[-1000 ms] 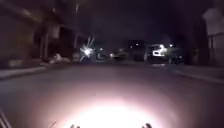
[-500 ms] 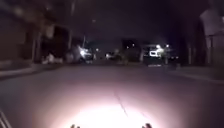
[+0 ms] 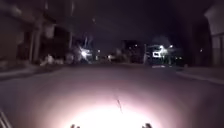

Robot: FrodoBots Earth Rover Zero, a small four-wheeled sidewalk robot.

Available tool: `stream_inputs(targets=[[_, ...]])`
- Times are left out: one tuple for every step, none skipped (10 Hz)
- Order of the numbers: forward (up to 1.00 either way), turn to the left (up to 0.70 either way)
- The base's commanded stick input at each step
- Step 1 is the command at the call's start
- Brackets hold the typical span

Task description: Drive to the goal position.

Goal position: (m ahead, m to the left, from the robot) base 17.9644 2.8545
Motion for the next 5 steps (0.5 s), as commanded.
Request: stream_inputs(targets=[[0.00, 0.00], [0.00, 0.00], [0.00, 0.00], [0.00, 0.00], [0.00, 0.00]])
